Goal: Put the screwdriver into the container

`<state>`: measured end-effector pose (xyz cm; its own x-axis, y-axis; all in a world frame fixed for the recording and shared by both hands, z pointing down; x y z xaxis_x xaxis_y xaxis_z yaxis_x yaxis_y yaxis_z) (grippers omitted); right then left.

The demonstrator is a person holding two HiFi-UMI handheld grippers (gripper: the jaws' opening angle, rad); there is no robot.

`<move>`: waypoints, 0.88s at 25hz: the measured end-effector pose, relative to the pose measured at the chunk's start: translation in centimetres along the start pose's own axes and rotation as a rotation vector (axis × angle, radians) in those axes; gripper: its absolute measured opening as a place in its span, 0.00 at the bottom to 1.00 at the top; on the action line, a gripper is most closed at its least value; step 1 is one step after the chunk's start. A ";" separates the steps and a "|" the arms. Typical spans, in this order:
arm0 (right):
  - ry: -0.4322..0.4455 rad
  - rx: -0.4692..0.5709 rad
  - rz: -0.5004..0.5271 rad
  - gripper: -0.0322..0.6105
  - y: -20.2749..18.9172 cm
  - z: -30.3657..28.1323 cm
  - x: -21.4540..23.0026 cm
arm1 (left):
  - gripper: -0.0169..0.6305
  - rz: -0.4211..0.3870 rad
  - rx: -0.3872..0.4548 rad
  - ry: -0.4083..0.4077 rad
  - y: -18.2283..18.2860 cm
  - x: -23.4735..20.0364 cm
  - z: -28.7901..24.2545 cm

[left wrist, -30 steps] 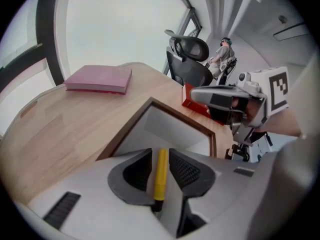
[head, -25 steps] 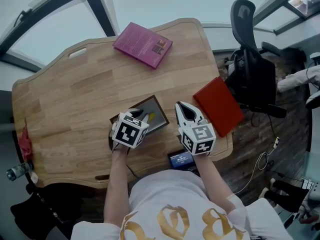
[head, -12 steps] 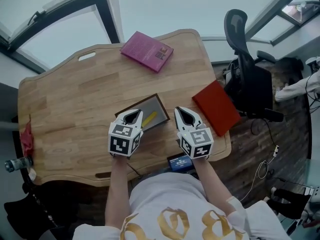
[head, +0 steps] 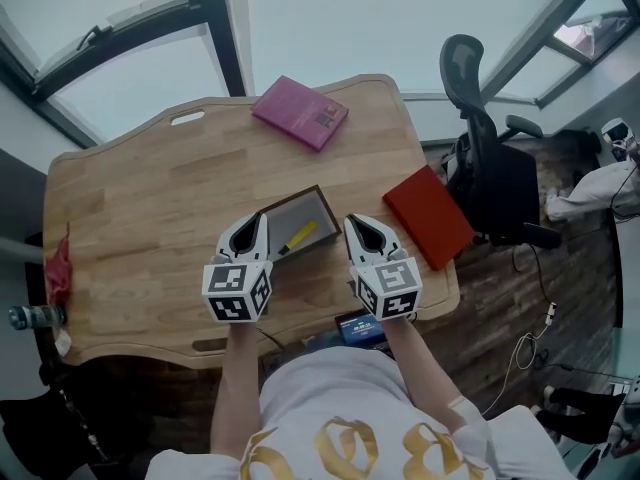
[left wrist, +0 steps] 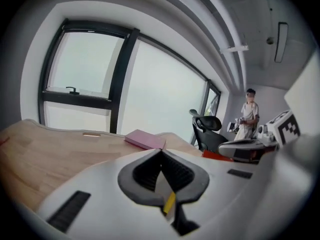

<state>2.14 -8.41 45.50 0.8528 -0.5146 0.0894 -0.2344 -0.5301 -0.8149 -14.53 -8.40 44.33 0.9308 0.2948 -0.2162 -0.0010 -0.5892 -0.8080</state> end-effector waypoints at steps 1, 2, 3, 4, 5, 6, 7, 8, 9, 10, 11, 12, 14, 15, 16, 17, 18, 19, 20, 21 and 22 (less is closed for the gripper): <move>-0.002 0.008 0.003 0.10 0.2 0.4 -0.3 | 0.05 0.029 0.035 -0.036 0.4 0.3 0.6; -0.005 0.016 0.006 0.10 0.4 0.9 -0.4 | 0.05 0.054 0.071 -0.068 0.8 0.6 1.1; -0.007 0.024 0.009 0.10 0.6 1.2 -0.5 | 0.05 0.068 0.095 -0.083 1.2 0.9 1.5; -0.008 0.031 0.011 0.10 0.8 1.5 -0.6 | 0.05 0.065 0.101 -0.077 1.4 1.0 1.7; -0.008 0.038 0.013 0.10 1.0 1.8 -0.7 | 0.05 0.048 0.096 -0.059 1.3 1.2 1.7; -0.006 0.044 0.016 0.10 1.1 2.1 -0.8 | 0.05 0.025 0.088 -0.036 1.2 1.3 1.8; -0.003 0.050 0.019 0.10 1.2 2.3 -0.9 | 0.05 0.003 0.083 -0.014 1.1 1.4 2.0; 0.002 0.057 0.021 0.10 1.4 2.5 -1.1 | 0.05 -0.015 0.086 0.004 1.1 1.5 2.3; 0.007 0.064 0.024 0.10 1.6 2.6 -1.1 | 0.05 -0.032 0.092 0.021 1.1 1.6 2.5; 0.015 0.070 0.027 0.10 1.8 2.7 -1.2 | 0.05 -0.052 0.101 0.037 1.3 1.7 2.9; 0.027 0.075 0.032 0.10 2.1 2.6 -1.4 | 0.05 -0.077 0.109 0.055 1.5 1.8 3.3; 0.042 0.079 0.038 0.10 2.3 2.4 -1.6 | 0.05 -0.105 0.117 0.073 1.8 2.0 3.8; 0.077 0.088 0.054 0.10 2.8 2.2 -2.1 | 0.05 -0.144 0.128 0.098 2.4 2.4 4.4; 0.092 0.091 0.062 0.10 3.0 2.1 -2.2 | 0.05 -0.151 0.129 0.108 2.6 2.6 4.5; 0.105 0.093 0.071 0.10 3.2 2.1 -2.3 | 0.05 -0.151 0.129 0.120 2.8 2.8 4.6; 0.117 0.093 0.080 0.10 3.3 2.2 -2.3 | 0.05 -0.145 0.129 0.134 2.9 2.9 4.7; 0.129 0.094 0.089 0.10 3.5 2.3 -2.3 | 0.05 -0.134 0.130 0.151 2.9 3.0 4.9; 0.138 0.096 0.098 0.10 3.6 2.5 -2.2 | 0.05 -0.120 0.133 0.170 2.9 3.1 5.1; 0.147 0.099 0.106 0.10 3.7 2.7 -2.1 | 0.05 -0.108 0.134 0.189 2.7 3.1 5.4; 0.154 0.102 0.111 0.10 3.7 2.9 -2.1 | 0.05 -0.098 0.135 0.210 2.6 3.0 5.8; 0.160 0.106 0.115 0.10 3.8 3.0 -2.1 | 0.05 -0.090 0.136 0.227 2.5 3.0 6.0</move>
<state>0.90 -7.33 40.53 0.7360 -0.6728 0.0751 -0.2684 -0.3918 -0.8800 -13.94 -4.46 38.36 0.9875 0.1557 -0.0243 0.0503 -0.4577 -0.8877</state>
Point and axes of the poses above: the fingertips, and each gripper's own axes: z backward along the fingers, x to its right, y out of its top, the point moved 1 cm from there along z, backward along the fingers, and after that the axes turned 11 degrees about -x, right-handed, at the moved point
